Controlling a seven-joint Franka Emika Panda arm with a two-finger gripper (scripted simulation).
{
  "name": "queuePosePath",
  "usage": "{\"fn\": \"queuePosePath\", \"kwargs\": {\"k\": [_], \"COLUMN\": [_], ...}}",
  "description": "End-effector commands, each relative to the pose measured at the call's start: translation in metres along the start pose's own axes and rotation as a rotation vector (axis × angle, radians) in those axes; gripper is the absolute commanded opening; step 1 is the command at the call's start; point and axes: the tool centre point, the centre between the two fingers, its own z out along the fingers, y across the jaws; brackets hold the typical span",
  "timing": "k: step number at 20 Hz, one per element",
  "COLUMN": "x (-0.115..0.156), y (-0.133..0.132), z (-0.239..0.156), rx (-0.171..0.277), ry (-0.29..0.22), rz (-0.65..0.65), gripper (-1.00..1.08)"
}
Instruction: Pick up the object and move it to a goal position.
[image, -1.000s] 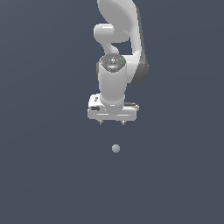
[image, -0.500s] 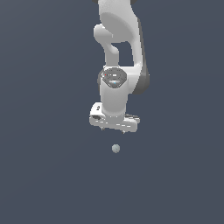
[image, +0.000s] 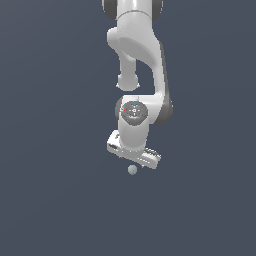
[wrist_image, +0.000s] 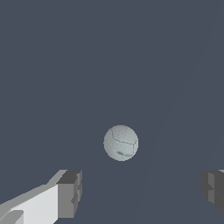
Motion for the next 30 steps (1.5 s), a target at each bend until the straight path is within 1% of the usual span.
{"fn": "queuePosePath", "kwargs": {"k": [1, 7, 14, 23, 29, 30], "x": [0.004, 0.009, 0.008, 0.007, 0.009, 0.009], "y": [-0.004, -0.009, -0.009, -0.008, -0.009, -0.009], "z": [0.009, 0.02, 0.025, 0.066, 0.072, 0.072], "rx": [0.0, -0.001, -0.001, -0.001, -0.001, -0.001], "ry": [-0.001, -0.003, -0.004, -0.004, -0.004, -0.004], "rz": [0.038, 0.086, 0.088, 0.092, 0.092, 0.092], "gripper": [1.0, 1.0, 1.0, 1.0, 1.0, -1.0]}}
